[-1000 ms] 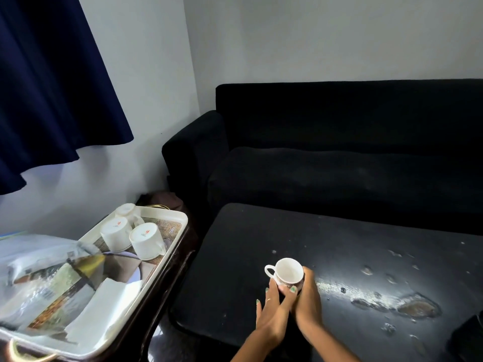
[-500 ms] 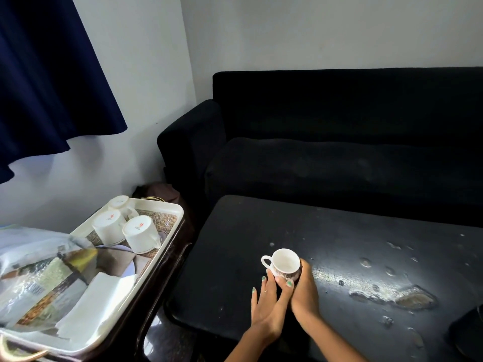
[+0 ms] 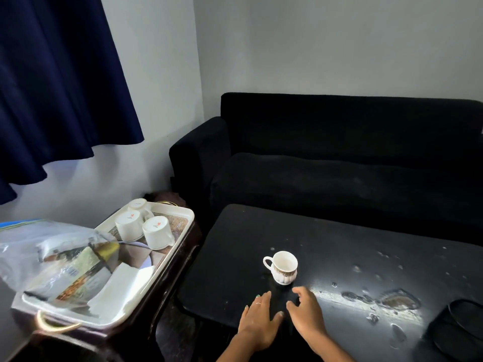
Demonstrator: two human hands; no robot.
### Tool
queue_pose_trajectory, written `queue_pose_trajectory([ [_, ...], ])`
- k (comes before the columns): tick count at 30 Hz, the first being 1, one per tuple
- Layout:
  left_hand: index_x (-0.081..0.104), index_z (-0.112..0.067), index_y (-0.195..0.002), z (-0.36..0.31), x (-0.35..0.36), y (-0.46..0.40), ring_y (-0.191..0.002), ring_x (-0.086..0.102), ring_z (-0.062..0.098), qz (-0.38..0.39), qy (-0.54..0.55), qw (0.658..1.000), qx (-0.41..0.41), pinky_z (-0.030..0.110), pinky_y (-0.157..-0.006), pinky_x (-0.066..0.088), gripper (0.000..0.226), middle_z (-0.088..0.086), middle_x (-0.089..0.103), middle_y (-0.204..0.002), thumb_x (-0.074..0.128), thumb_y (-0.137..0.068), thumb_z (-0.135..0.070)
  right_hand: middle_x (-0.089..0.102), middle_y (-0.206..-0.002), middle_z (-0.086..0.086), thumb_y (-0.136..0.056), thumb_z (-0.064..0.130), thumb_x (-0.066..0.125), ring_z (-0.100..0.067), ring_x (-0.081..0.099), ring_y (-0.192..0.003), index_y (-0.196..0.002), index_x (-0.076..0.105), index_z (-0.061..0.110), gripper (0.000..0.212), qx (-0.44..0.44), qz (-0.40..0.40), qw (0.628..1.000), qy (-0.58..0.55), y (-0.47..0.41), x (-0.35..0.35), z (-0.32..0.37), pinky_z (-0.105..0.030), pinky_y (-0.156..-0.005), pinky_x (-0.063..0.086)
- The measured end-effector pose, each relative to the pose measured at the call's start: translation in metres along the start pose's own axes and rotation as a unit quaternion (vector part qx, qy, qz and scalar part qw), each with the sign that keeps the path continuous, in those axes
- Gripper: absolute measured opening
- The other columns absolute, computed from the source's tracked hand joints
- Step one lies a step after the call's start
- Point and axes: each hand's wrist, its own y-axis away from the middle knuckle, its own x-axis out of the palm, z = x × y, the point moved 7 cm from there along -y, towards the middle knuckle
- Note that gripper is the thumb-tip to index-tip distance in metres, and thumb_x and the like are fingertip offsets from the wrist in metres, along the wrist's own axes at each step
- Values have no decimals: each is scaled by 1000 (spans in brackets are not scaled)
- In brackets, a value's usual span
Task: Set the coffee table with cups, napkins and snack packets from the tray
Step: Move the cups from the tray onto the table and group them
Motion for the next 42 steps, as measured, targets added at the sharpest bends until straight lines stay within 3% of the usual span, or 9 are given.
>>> queue_pose_trajectory([
  [6,15,-15,-152,4,-31,24,-145,22,23,0,24,1000,-3,35,-118,22,69,6,20,-158,47,-95,-38,49,-133,-5,-87,15,57,-17,48,-124,-126,48,14,40,-57,76,992,86,22,11,27,-24,-101,38],
  [11,19,-18,-151,19,-90,36,-141,30,23,-61,28,998,-5,37,-115,28,69,7,27,-155,50,-93,-39,47,-136,-1,-90,20,55,-15,45,-126,-128,46,16,39,-137,89,977,135,29,23,78,-20,-96,34],
  [24,31,-17,-146,99,-239,57,-137,35,24,-241,21,970,-3,37,-112,30,58,8,40,-148,50,-93,-32,50,-129,-4,-91,22,51,-20,46,-123,-128,47,16,37,-343,129,913,181,35,99,261,-34,-102,40],
  [34,31,-17,-144,152,-304,32,-138,28,25,-354,-91,930,-52,33,-113,21,56,5,34,-151,44,-93,-36,51,-131,-6,-92,22,48,-23,49,-120,-127,49,12,36,-370,129,899,196,0,145,332,-34,-101,40],
  [42,13,-14,-152,176,-331,-14,-148,7,23,-336,-105,931,-100,43,-120,5,64,3,11,-161,32,-98,-42,47,-138,-8,-94,24,45,-25,46,-125,-131,47,11,39,-331,142,915,181,-38,190,361,-35,-103,39],
])
